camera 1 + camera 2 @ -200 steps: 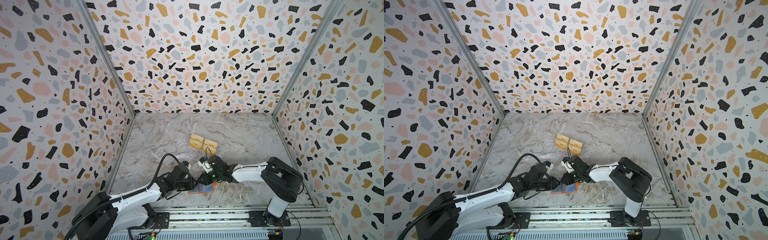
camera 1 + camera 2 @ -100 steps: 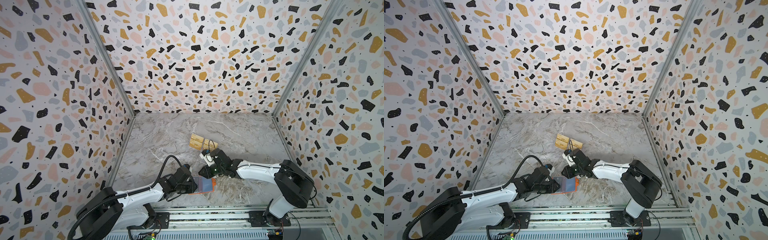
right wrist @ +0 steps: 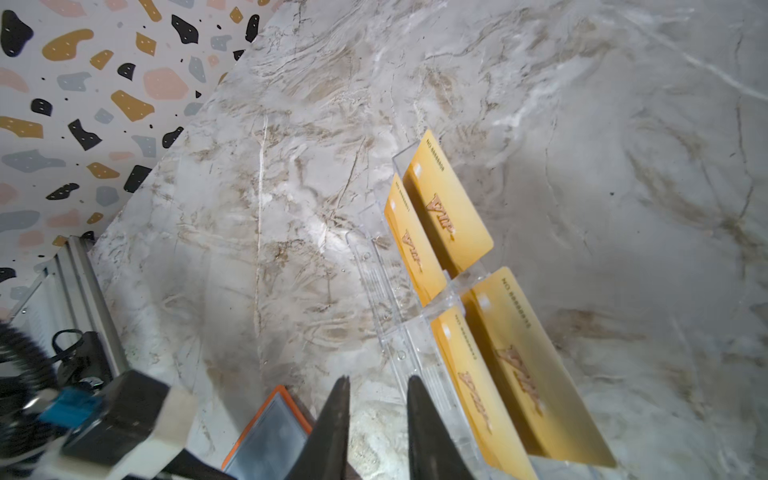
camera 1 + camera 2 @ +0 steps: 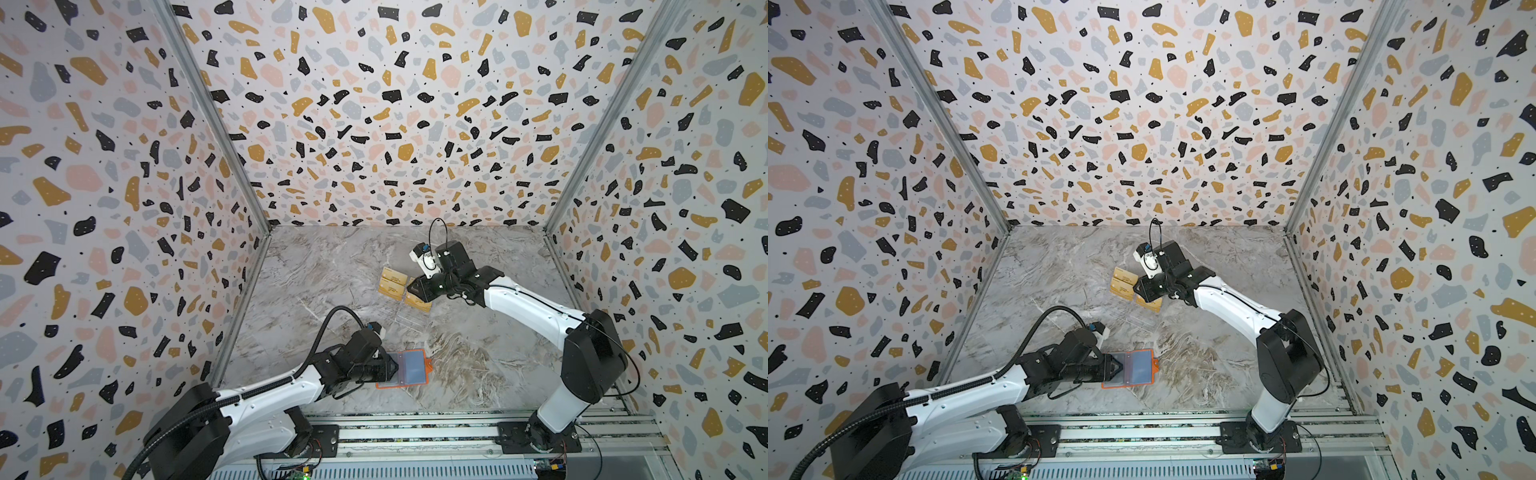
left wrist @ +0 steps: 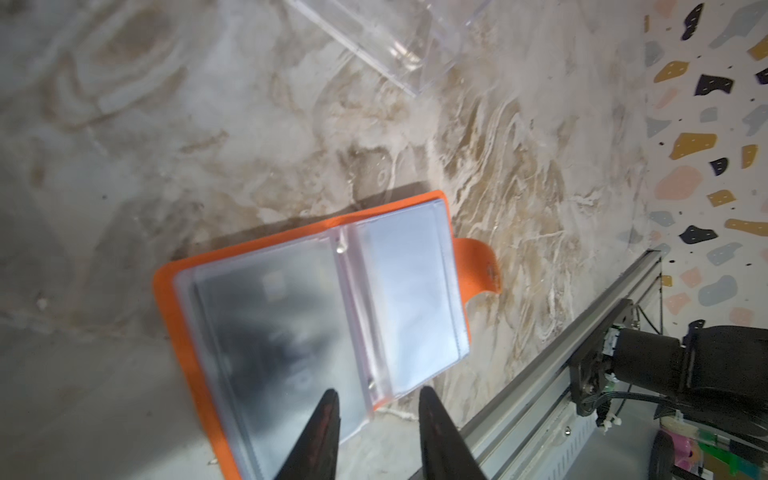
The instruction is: Put the credit cards into the card holder
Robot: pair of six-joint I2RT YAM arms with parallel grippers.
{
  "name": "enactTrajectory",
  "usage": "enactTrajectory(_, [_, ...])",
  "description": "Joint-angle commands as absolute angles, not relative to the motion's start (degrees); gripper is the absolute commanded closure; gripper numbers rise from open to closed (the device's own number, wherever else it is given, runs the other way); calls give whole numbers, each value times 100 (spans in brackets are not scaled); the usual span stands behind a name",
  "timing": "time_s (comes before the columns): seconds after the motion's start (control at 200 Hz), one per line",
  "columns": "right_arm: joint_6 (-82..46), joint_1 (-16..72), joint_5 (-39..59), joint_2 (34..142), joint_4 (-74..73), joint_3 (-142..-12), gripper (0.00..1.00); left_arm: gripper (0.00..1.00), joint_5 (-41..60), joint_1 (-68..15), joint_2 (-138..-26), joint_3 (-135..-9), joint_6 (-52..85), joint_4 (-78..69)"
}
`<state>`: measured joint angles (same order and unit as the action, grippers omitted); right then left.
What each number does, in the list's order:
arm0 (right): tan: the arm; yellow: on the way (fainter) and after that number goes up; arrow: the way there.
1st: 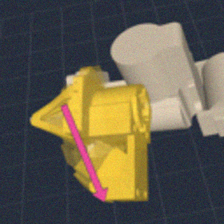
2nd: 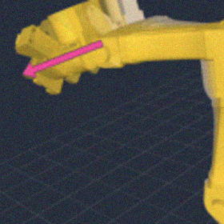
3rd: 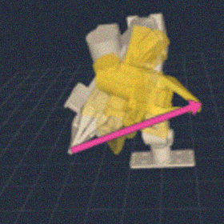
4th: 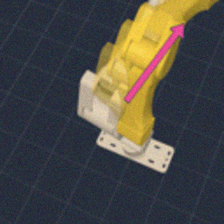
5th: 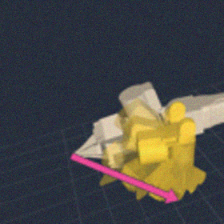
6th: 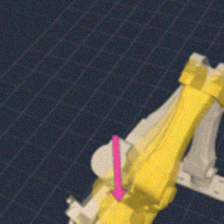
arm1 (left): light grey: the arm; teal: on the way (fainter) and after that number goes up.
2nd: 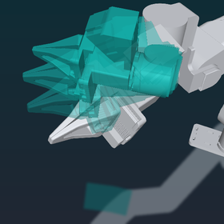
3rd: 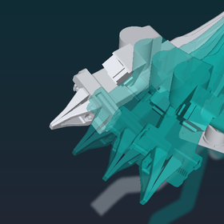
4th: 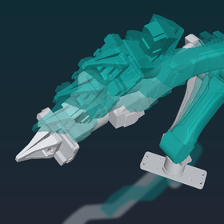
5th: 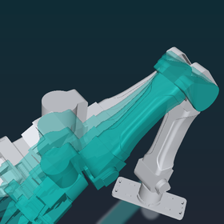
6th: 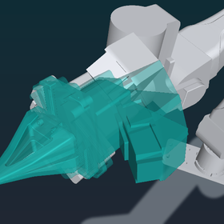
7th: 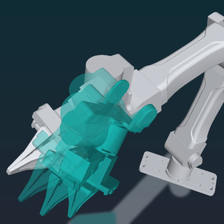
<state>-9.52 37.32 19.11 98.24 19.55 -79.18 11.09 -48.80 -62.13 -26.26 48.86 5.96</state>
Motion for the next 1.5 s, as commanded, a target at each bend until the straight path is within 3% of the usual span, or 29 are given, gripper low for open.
enactTrajectory(0.0, [-325,3700,1705,10070,2807,-8392,74,65,888,-4821,-6159,-2804,4917,621])
enactTrajectory(0.941, [349,3621,1488,10941,3364,-9018,67,64,957,-4679,-6229,-2681,4913,527])
enactTrajectory(1.497, [421,3807,1309,10994,3454,-9099,83,63,958,-4620,-6249,-2602,4926,456])
